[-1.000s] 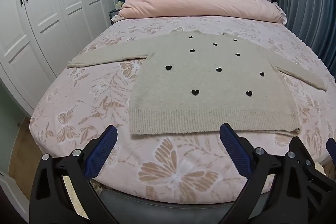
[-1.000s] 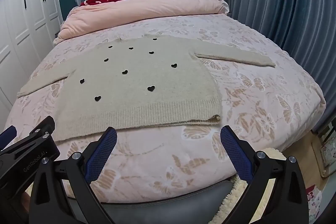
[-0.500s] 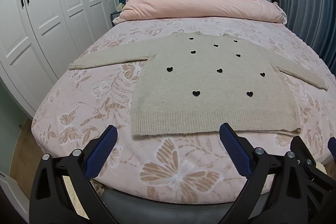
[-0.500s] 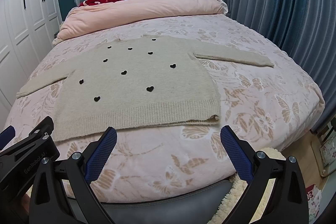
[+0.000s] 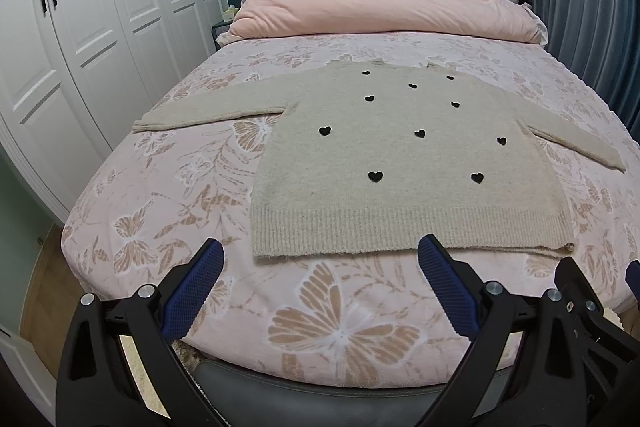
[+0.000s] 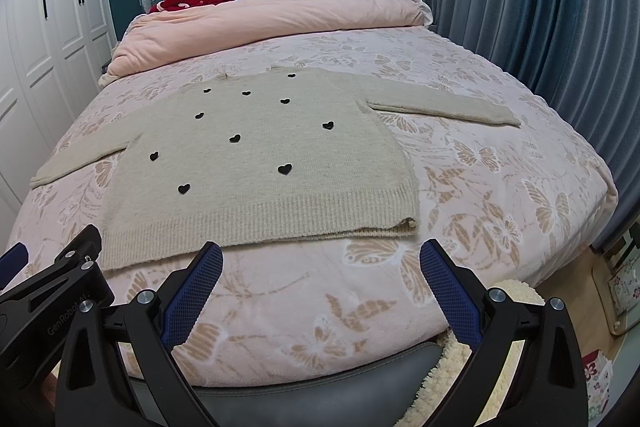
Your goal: Fold small clothes
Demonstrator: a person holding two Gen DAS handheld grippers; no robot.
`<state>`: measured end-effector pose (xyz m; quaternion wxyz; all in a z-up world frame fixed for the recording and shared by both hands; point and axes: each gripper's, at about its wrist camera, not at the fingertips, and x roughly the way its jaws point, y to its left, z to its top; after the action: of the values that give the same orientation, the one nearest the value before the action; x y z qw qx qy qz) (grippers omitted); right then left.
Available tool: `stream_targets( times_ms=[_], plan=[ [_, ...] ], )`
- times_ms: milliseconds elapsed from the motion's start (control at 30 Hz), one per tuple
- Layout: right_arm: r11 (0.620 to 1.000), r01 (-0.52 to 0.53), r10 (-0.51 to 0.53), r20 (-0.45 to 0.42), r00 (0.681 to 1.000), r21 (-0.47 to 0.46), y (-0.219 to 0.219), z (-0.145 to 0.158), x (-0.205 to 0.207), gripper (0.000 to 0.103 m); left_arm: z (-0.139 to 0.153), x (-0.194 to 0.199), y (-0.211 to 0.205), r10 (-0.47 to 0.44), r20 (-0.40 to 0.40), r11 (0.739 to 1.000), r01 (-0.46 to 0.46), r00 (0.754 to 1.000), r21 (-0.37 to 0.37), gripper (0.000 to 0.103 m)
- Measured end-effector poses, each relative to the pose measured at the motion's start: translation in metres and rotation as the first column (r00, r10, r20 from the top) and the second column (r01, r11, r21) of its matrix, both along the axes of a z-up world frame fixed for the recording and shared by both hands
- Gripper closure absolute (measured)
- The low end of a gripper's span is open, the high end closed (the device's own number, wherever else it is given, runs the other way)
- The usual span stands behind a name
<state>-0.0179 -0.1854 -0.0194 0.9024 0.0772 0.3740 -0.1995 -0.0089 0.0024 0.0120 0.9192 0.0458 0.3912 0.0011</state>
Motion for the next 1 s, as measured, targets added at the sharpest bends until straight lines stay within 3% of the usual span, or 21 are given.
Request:
stream_targets(
  times_ms=[1000],
  plan=[
    [1.0,-0.001,0.001,-0.001,1.0,0.001,-0.0008,-0.0002,-0.0006,0.005,-0.0002,-0.0023,0.0009,-0.001,0.0,1.0,0.001,1.0,0.001,0.008]
  ],
)
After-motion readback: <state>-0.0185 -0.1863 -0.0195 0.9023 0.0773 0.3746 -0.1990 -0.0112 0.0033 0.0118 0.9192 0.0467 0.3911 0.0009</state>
